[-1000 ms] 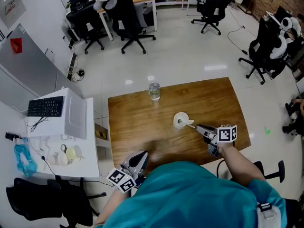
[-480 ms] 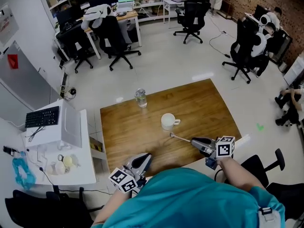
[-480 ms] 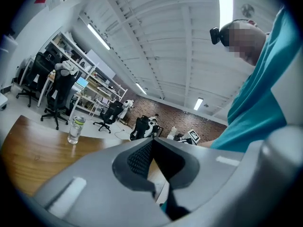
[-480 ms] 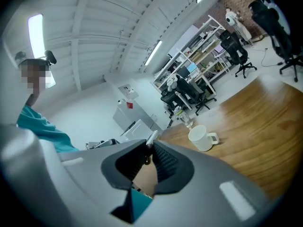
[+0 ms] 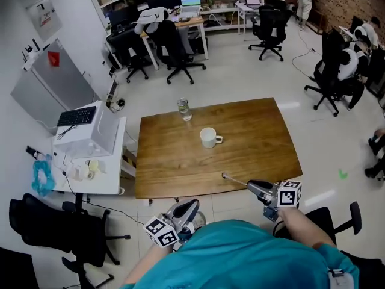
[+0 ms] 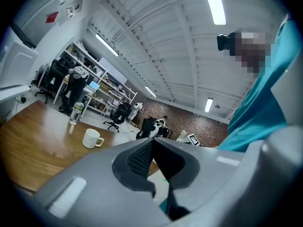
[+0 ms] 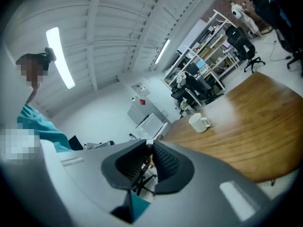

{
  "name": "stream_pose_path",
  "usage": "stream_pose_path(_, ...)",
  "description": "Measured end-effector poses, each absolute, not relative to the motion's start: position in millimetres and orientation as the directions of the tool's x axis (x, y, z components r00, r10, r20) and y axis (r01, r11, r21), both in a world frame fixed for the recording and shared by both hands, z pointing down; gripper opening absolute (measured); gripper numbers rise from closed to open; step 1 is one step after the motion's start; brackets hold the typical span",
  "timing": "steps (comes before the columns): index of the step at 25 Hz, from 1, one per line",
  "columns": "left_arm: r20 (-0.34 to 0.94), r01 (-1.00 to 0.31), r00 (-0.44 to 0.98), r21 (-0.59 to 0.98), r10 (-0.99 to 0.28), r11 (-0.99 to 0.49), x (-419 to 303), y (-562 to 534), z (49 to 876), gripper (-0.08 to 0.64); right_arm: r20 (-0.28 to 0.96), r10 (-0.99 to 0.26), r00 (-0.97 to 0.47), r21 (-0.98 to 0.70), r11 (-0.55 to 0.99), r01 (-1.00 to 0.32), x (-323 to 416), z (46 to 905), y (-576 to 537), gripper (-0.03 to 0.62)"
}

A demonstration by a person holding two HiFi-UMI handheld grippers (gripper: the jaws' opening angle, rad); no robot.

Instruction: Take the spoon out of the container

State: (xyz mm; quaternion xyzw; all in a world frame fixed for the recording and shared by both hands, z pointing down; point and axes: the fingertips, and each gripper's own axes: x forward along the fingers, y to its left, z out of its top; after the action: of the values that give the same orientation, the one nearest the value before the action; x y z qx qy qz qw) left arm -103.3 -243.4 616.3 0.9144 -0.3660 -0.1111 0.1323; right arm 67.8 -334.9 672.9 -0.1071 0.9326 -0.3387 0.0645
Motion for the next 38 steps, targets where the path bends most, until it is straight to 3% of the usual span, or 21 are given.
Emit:
stream_pose_path(4, -0.084, -0.699, 0.666, 0.278, -0.741, -0.659, -64.6, -200.0, 605.4, 0.002, -0.077, -0.189, -0.979, -0.665, 0.741, -0.091, 107.4, 684.7, -299.9, 0.046)
stream_pose_path(9, -0.092, -0.72, 0.641, 0.273, -0.762, -0.638, -67.1, -145.5, 612.0, 0.002, -0.101, -0.147, -0.984, -0.635, 0.771, -0.05, 103.1, 681.3, -248.7, 0.046)
stream_pose_path(17, -0.125, -0.708, 0.664, 0.215, -0.738, -0.673, -177.6, 10.3, 623.2, 0.002, -0.112, -0.193, -0.975, -0.62, 0.78, -0.083, 6.0, 667.6, -110.0, 0.046)
stream_pose_path(24, -0.146, -0.67, 0.684, 0.26, -0.714, -0.695, -237.0, 60.4, 631.0, 0.002, -0.119, -0.199, -0.973, -0.616, 0.783, -0.085, -60.1, 650.6, -41.4, 0.046)
stream_pose_path(38, -0.191, -0.669, 0.67, 0.266, -0.718, -0.694, -113.8, 87.8, 612.3, 0.002, -0.214, -0.242, -0.946, -0.636, 0.77, -0.053, 87.6, 638.1, -5.4, 0.044)
